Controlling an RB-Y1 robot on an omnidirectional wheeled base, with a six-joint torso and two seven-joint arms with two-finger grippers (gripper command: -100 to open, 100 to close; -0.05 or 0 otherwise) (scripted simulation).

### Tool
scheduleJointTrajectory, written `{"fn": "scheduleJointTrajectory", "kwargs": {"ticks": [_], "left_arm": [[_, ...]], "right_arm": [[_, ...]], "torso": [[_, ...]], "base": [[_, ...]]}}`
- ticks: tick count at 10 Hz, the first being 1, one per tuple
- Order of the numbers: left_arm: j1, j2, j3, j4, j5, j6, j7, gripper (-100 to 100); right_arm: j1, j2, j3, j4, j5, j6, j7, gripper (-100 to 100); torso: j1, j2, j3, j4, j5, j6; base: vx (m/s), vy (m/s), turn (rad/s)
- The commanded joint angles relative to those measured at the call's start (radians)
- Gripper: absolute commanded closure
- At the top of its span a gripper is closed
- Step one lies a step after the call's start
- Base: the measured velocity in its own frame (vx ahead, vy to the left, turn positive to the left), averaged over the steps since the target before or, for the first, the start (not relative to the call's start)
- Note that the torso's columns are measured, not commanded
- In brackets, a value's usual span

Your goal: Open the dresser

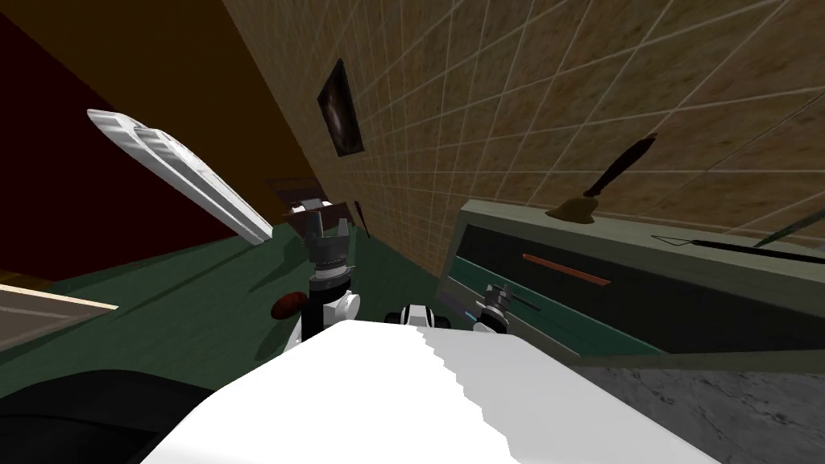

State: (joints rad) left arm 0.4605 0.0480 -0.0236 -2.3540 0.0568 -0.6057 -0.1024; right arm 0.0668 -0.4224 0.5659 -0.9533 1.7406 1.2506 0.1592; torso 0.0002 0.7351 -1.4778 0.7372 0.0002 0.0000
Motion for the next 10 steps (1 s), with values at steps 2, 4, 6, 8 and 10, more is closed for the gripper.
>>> {"fn": "scheduleJointTrajectory", "kwargs": {"ticks": [2,4,6,8,10], "left_arm": [[0.000,0.000,0.000,0.000,0.000,0.000,0.000,0],[0.000,0.000,0.000,0.000,0.000,0.000,0.000,0],[0.000,0.000,0.000,0.000,0.000,0.000,0.000,0],[0.000,0.000,0.000,0.000,0.000,0.000,0.000,0],[0.000,0.000,0.000,0.000,0.000,0.000,0.000,0]], "right_arm": [[-0.006,0.025,-0.011,-0.002,-0.114,0.097,0.065,-100],[-0.010,0.041,-0.019,-0.006,-0.175,0.148,0.108,-100],[-0.013,0.056,-0.027,-0.010,-0.225,0.196,0.151,-100],[-0.017,0.072,-0.035,-0.014,-0.286,0.243,0.194,-100],[-0.021,0.088,-0.043,-0.018,-0.349,0.293,0.237,-100]], "torso": [[-0.002,-0.002,0.000,0.003,0.000,-0.005],[-0.004,-0.002,-0.001,0.002,0.001,-0.003],[-0.002,-0.007,-0.003,0.001,0.002,-0.002],[-0.007,-0.006,-0.001,0.003,0.000,-0.007],[-0.005,-0.003,0.000,0.001,-0.001,-0.005]], "base": [[-0.147,-0.111,0.475],[-0.129,-0.124,0.405],[-0.070,-0.055,0.313],[-0.135,-0.091,0.418],[-0.157,-0.085,0.420]]}}
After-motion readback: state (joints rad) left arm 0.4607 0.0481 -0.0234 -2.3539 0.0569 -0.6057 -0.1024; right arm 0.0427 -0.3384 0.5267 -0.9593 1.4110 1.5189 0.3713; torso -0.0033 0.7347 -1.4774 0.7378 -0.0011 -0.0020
